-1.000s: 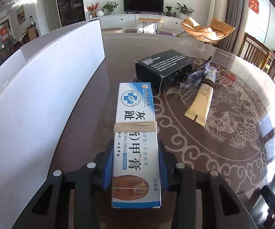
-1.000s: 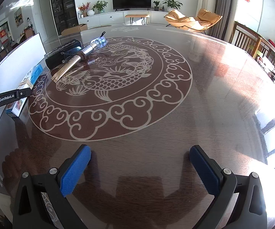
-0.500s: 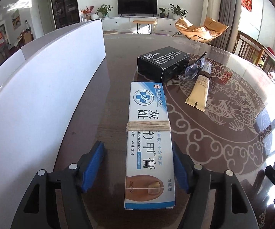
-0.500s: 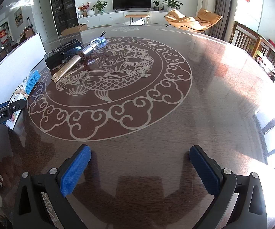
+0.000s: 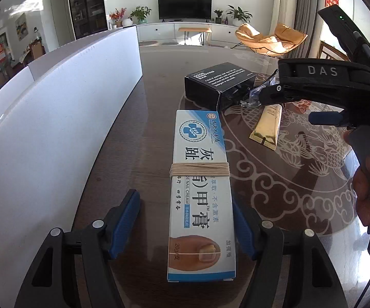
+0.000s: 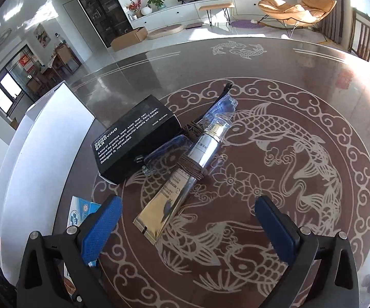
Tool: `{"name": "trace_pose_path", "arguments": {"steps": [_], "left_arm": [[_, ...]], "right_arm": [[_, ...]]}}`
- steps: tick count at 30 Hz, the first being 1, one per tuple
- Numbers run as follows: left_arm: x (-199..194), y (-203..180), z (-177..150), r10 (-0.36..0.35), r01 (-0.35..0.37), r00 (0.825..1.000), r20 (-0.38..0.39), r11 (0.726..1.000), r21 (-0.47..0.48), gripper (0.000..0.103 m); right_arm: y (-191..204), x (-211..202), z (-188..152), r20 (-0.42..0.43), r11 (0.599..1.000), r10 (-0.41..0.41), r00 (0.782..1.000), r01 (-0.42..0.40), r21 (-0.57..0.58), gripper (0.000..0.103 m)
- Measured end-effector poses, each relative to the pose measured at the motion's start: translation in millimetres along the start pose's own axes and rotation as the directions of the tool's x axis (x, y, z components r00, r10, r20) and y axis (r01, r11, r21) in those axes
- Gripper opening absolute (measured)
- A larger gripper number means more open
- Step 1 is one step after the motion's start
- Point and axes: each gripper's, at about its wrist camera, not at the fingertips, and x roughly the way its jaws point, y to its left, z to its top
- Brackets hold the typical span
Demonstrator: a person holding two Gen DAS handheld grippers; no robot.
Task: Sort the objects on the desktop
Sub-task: 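Close the right gripper on the silver tube with brown cord while the left gripper holds the box, then lift the silver tube with the right gripper while the left gripper holds the box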
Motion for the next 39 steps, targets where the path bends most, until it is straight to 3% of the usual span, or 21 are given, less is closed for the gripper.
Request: {"name": "trace_pose_path", "arguments": {"steps": [3, 5, 6, 7, 9, 13, 19, 22, 24, 31, 36, 38, 39], "left_arm": [[0.1, 0.0, 0.0, 0.000, 0.000, 1.000, 0.000, 1.000, 0.000, 0.068], [0.9, 0.0, 1.3, -0.001, 0.001, 1.000, 0.000, 1.000, -0.001, 0.068], [0.8, 0.0, 1.5, -0.001, 0.001, 1.000, 0.000, 1.000, 0.000, 0.068], [0.6, -0.1, 1.6, 0.000, 0.000, 1.000, 0.000, 1.000, 0.000, 0.068], [0.8, -0.1, 1.3, 0.000, 0.000, 1.000, 0.000, 1.000, 0.000, 0.068], [1.5, -0.4, 1.8, 0.000, 0.000, 1.000, 0.000, 1.000, 0.000, 0.068], [3.4, -4.7, 3.6, -0.028, 0.028, 1.000, 0.000, 0.999, 0.024, 0.068], [1.4, -20.1, 4.2, -0.068, 0.067, 0.998, 0.007, 0.992, 0.111, 0.056], [0.0, -26.3, 3.5, -0.092, 0.091, 0.996, 0.007, 0.987, 0.131, 0.047], [-26.3, -61.8, -28.8, -0.187, 0.184, 0.982, -0.007, 0.961, 0.206, 0.047], [-31.2, -66.2, -34.1, -0.138, 0.131, 0.990, 0.020, 0.972, 0.197, 0.054], [-25.9, -58.6, -29.4, -0.126, 0.124, 0.992, 0.004, 0.981, 0.149, 0.069], [-25.3, -55.5, -29.6, -0.130, 0.129, 0.991, 0.001, 0.982, 0.135, 0.072]], "right_arm": [[15.9, 21.5, 4.8, -0.022, 0.996, -0.079, 0.997, 0.078, -0.045, 0.094], [22.9, 21.7, 2.7, 0.024, 0.987, -0.128, 0.991, 0.130, -0.099, 0.072], [23.7, 20.2, 1.0, 0.042, 0.982, -0.146, 0.988, 0.150, -0.116, 0.052], [22.7, 18.2, -0.8, 0.055, 0.981, -0.145, 0.988, 0.151, -0.124, 0.043], [15.0, 12.3, -5.1, 0.062, 0.985, -0.122, 0.991, 0.129, -0.116, 0.039], [0.0, -3.4, -25.9, 0.077, 0.982, -0.102, 0.992, 0.113, -0.152, 0.038], [-28.5, -49.8, -92.7, 0.105, 0.959, -0.092, 0.990, 0.117, -0.260, 0.039], [-44.5, -70.7, -126.5, 0.128, 0.941, -0.118, 0.985, 0.152, -0.302, 0.039], [-57.6, -84.4, -145.9, 0.147, 0.942, -0.112, 0.983, 0.152, -0.300, 0.038], [-92.9, -105.4, -163.4, 0.157, 0.969, -0.128, 0.979, 0.158, -0.193, 0.038], [-89.3, -105.9, -163.8, 0.163, 0.960, -0.155, 0.974, 0.187, -0.206, 0.038], [-92.6, -106.5, -163.6, 0.159, 0.965, -0.142, 0.977, 0.173, -0.198, 0.039], [-93.0, -106.6, -163.5, 0.158, 0.966, -0.140, 0.977, 0.170, -0.197, 0.039]]}}
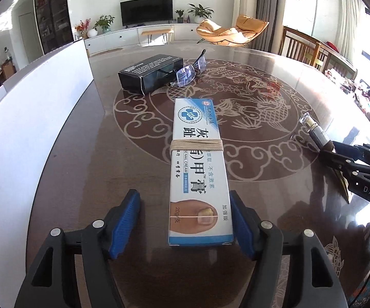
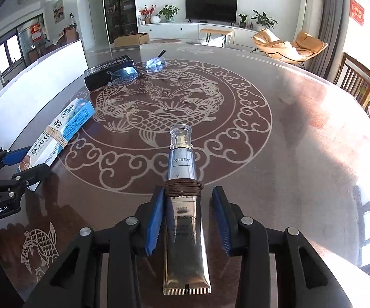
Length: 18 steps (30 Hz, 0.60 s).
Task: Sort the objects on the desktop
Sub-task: 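Lift the silver tube with the right gripper while the left gripper holds the box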
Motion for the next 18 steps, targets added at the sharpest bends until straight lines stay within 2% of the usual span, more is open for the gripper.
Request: {"name": "trace_pose_path", "arguments": {"steps": [3, 4, 5, 7, 9, 11, 13, 18], "left_arm": [[2.4, -5.5, -2.3, 0.000, 0.000, 1.000, -0.017, 1.000, 0.031, 0.082], [4.2, -8.3, -2.7, 0.004, -0.003, 1.000, -0.029, 0.999, 0.040, 0.093], [5.6, -9.2, -2.0, 0.007, -0.006, 0.999, -0.038, 0.999, 0.035, 0.097], [8.4, -6.0, -0.3, 0.004, -0.003, 0.999, -0.052, 1.000, 0.020, 0.102], [9.0, -8.3, -0.7, 0.005, -0.003, 0.998, -0.058, 1.000, 0.029, 0.103], [8.7, -9.0, -1.2, 0.004, -0.002, 0.998, -0.058, 1.000, 0.028, 0.103], [9.0, -9.5, -1.1, 0.001, 0.000, 0.998, -0.058, 1.000, 0.029, 0.103], [7.5, -8.9, -2.4, -0.001, 0.003, 0.998, -0.059, 1.000, 0.029, 0.103]], "right_arm": [[1.0, -1.0, -0.4, 0.000, 1.000, -0.010, 1.000, 0.010, -0.004, 0.041], [0.0, -1.0, -0.2, -0.001, 1.000, -0.011, 1.000, 0.011, 0.000, 0.043], [-1.5, -1.0, 0.0, -0.002, 1.000, -0.011, 1.000, 0.011, 0.007, 0.045], [-2.4, -0.2, -0.1, -0.007, 1.000, -0.004, 1.000, 0.004, 0.011, 0.060], [-0.7, 0.9, -0.1, -0.013, 1.000, -0.018, 1.000, 0.018, 0.001, 0.068], [-1.5, 1.9, 0.4, -0.016, 1.000, -0.019, 1.000, 0.019, 0.007, 0.072], [-3.3, 3.7, 0.1, -0.026, 1.000, -0.006, 1.000, 0.006, 0.014, 0.083], [-1.6, 7.1, 0.1, -0.042, 1.000, -0.007, 0.999, 0.007, 0.006, 0.095]]}}
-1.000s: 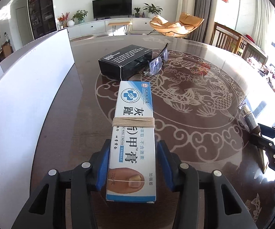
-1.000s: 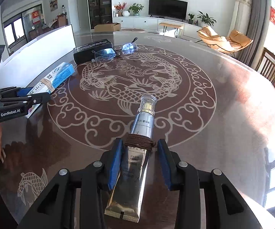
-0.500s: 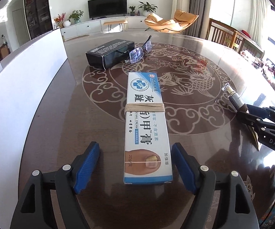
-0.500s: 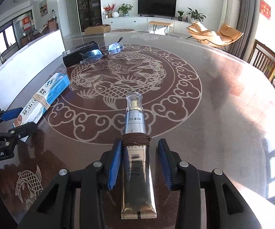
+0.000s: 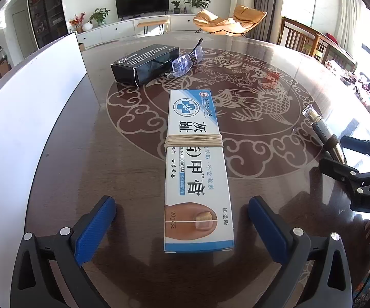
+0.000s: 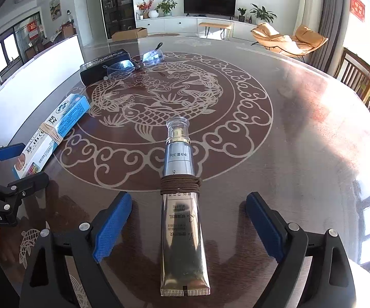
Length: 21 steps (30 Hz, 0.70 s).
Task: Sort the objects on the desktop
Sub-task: 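Lift the silver tube with the right gripper while the left gripper holds the box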
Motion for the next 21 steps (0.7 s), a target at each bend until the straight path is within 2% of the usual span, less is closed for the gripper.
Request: {"name": "trace_pose_path", "arguments": {"steps": [4, 21], "left_arm": [[-0.9, -0.5, -0.9, -0.001, 0.001, 1.000, 0.001, 1.000, 0.000, 0.103], [-0.5, -1.0, -0.9, -0.001, 0.001, 1.000, 0.000, 1.000, -0.001, 0.103]], "right_arm": [[-0.2, 1.6, -0.3, -0.012, 1.000, -0.001, 1.000, 0.001, 0.000, 0.102], [-0.2, 2.0, -0.6, -0.015, 1.000, -0.003, 1.000, 0.002, -0.001, 0.103]]}}
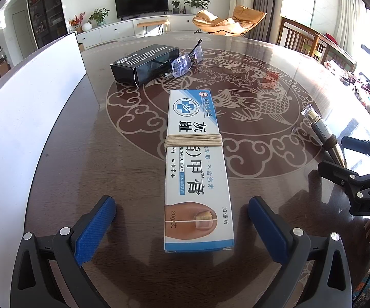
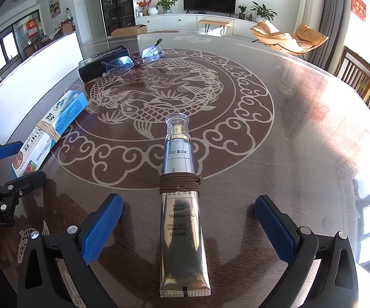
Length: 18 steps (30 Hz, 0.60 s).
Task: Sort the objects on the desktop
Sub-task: 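Lift the silver tube with the right gripper while the left gripper holds the box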
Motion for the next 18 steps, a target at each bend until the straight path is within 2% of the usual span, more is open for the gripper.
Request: {"name": "trace_pose_path", "arguments": {"steps": [14, 16, 18], "left_arm": [[-1.2, -1.3, 2.1, -0.005, 0.005, 1.000, -0.004, 1.000, 0.005, 0.103], [1.6, -2.7, 8.3, -0.023, 0.025, 0.999, -0.041, 0.999, 0.042, 0.103], [6.9, -4.2, 20.0, -0.033, 0.041, 0.993, -0.117, 0.997, 0.064, 0.103]], "right_arm": [[-0.5, -1.0, -0.6, 0.000, 1.000, 0.000, 1.000, 0.000, 0.000, 0.103], [-0.7, -1.1, -0.7, -0.001, 1.000, 0.001, 1.000, -0.001, 0.001, 0.103], [-0.6, 0.7, 2.5, -0.007, 1.000, 0.012, 1.000, -0.012, -0.012, 0.103]]}}
